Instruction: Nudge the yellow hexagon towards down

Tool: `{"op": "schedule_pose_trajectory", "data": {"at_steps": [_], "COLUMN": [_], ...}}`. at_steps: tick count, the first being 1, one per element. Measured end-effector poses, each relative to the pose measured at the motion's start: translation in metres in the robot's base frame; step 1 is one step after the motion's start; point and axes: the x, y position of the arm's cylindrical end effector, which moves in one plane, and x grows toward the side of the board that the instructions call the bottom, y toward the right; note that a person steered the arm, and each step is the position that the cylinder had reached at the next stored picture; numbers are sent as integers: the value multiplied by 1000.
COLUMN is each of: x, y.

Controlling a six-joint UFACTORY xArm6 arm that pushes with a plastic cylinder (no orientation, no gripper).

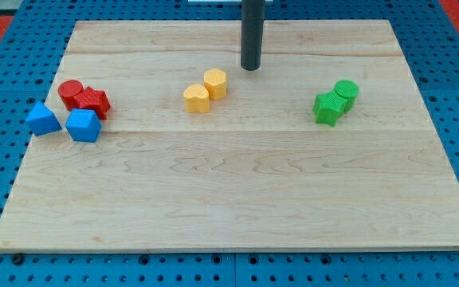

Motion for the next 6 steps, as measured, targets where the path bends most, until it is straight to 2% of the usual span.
{"op": "schedule_pose_trajectory", "data": {"at_steps": [2,3,4,6], "x": [-19,12,13,22], "y": [21,-25,-33,-102]}}
